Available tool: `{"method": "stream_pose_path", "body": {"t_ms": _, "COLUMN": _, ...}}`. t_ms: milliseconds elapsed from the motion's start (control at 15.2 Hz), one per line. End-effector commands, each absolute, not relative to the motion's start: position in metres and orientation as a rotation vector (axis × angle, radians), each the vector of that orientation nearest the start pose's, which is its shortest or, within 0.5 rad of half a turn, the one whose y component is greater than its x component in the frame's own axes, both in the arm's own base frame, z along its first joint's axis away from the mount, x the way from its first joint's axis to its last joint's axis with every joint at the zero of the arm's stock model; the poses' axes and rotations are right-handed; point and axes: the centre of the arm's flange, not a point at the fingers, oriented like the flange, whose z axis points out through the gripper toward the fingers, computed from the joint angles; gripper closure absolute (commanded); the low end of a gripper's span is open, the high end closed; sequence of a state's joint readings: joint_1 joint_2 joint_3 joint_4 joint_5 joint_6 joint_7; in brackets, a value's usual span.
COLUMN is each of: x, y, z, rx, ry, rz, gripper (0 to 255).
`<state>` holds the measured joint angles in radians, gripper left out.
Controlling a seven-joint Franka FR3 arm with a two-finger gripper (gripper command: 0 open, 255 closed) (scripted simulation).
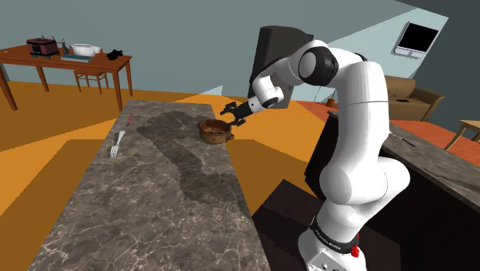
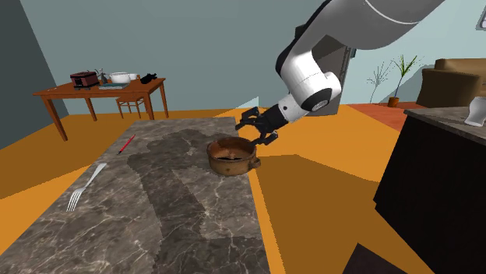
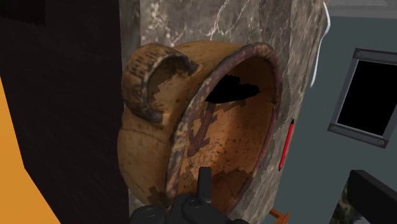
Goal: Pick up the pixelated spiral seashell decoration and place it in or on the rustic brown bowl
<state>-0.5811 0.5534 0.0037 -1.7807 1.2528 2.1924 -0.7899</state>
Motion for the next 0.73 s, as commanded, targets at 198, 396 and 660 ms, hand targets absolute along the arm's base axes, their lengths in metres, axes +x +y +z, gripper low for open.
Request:
{"method": "stream_pose_path", "body": {"t_ms": 198, "x": 0.544, "y": -0.355, "z": 0.278, "rx": -2.145, "ry": 0.73, "rz": -0.614, "gripper": 0}}
{"method": "stream_pose_path", "body": {"t_ms": 396, "x": 0.544, "y": -0.355, "z": 0.278, "rx": -2.145, "ry": 0.73, "rz": -0.614, "gripper": 0}}
{"method": "stream_pose_path", "body": {"t_ms": 660, "x": 0.544, "y": -0.355, "z": 0.278, "rx": -2.145, "ry": 0.73, "rz": -0.614, "gripper": 0}}
